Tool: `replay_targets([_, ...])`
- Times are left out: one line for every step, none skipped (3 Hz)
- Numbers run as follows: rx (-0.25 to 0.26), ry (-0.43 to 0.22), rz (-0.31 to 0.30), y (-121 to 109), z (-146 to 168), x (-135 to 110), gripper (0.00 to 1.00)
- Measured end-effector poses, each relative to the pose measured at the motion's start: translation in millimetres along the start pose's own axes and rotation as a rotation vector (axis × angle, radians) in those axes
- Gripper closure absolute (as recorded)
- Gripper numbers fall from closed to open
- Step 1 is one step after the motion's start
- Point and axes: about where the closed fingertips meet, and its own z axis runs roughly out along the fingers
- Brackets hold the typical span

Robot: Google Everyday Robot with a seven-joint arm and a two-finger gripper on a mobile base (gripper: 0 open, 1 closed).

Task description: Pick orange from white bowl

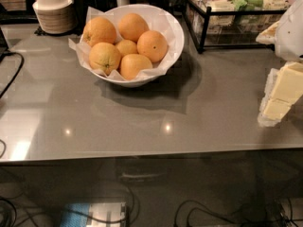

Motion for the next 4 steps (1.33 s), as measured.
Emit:
replay_targets([0.0,0.0,0.0,0.0,0.0,-0.1,0.0])
replay_targets([0.003,-0.029,-0.047,-3.2,-3.1,-15.7,0.0])
replay_targets([-0.032,-0.091,-0.156,-6.4,-4.9,-53.0,0.0])
replay_targets([-0.059,-0.18,-0.279,-10.9,-5.6,-100.8,0.0])
